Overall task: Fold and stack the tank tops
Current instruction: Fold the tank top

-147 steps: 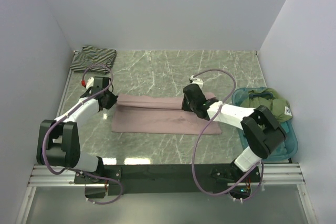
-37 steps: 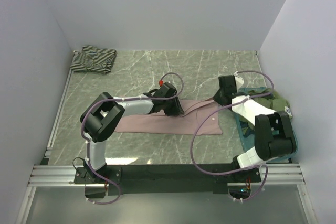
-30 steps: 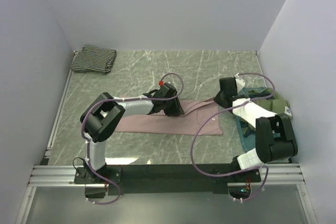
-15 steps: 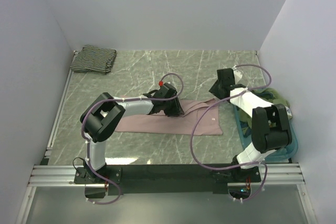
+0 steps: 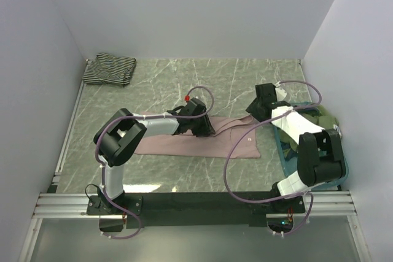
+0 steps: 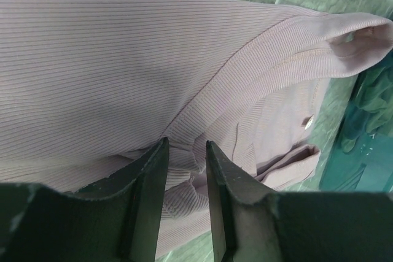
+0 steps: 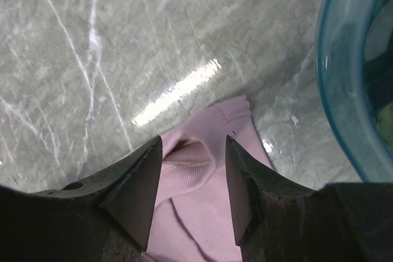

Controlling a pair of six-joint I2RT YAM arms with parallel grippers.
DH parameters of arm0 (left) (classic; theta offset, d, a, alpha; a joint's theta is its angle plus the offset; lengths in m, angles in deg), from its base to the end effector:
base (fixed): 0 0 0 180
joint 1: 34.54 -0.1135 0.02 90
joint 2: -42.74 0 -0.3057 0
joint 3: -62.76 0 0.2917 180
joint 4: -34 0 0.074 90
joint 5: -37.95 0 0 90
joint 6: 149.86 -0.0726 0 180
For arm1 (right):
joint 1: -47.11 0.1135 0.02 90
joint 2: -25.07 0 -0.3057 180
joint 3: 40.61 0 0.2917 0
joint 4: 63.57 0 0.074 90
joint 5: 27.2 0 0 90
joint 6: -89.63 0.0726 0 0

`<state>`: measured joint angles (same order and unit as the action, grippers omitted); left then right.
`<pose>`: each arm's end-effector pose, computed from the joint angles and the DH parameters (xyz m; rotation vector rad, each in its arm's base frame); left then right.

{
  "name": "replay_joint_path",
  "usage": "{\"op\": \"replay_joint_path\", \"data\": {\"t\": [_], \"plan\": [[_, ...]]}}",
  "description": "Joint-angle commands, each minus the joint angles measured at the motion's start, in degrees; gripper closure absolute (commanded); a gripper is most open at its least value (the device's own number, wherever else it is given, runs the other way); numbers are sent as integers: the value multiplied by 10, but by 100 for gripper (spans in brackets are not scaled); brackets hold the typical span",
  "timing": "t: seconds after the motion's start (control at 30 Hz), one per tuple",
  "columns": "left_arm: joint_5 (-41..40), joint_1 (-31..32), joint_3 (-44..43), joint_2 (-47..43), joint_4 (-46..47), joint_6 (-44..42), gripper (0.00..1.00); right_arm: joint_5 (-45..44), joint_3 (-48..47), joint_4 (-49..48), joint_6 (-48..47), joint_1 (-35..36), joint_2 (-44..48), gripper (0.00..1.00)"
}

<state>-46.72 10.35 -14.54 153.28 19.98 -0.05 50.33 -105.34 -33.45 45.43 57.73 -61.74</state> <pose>0.3286 -0.3368 0.1324 -0.2925 2.6012 -0.8852 0.3588 0.0513 0.1946 0.8301 2.3144 0.1611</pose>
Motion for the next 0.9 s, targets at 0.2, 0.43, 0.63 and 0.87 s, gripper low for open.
{"op": "replay_joint_path", "data": {"t": [0.2,0.43,0.63,0.87], "plan": [[-12,5,20,3,14,12,63,1,10,0,56,12,-5,42],[-15,5,20,2,13,8,63,-9,-35,2,71,12,-42,40],[-18,5,17,2,7,7,63,-20,-49,5,78,12,-64,46],[-27,3,26,-4,6,8,63,-12,-44,6,72,10,-71,50]]}}
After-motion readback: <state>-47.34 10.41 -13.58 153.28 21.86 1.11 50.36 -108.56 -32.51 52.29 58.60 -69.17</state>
